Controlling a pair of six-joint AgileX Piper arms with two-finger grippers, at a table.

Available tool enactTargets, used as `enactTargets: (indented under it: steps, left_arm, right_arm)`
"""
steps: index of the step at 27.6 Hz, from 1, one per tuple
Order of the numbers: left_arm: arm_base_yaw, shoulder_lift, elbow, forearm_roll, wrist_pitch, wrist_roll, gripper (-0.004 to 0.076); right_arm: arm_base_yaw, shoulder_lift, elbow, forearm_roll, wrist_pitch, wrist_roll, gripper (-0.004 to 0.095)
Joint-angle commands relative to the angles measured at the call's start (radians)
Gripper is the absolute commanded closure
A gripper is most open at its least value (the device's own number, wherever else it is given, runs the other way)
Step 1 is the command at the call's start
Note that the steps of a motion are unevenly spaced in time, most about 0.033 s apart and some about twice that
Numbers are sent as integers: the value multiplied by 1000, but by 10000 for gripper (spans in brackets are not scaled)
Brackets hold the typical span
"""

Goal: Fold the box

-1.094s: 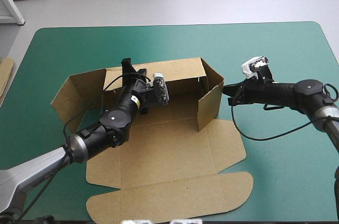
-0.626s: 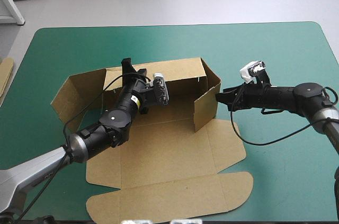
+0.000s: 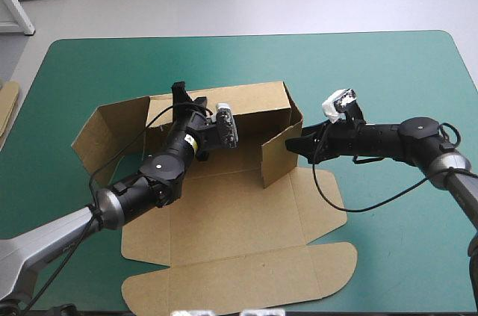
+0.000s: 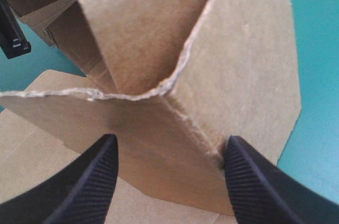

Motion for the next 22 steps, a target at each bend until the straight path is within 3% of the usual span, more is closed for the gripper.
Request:
enactTargets:
  steps: [1, 15, 22]
  left_arm:
    - [6, -3, 12, -124, 6, -37, 733]
    - [6, -3, 12, -128, 0, -37, 733]
    - [6, 2, 12, -126, 0, -37, 733]
  right_arm:
    - [49, -42, -21, 32, -19, -23, 344]
    - [163, -67, -21, -69, -193, 64, 367]
    - [269, -82, -21, -111, -375, 72, 372]
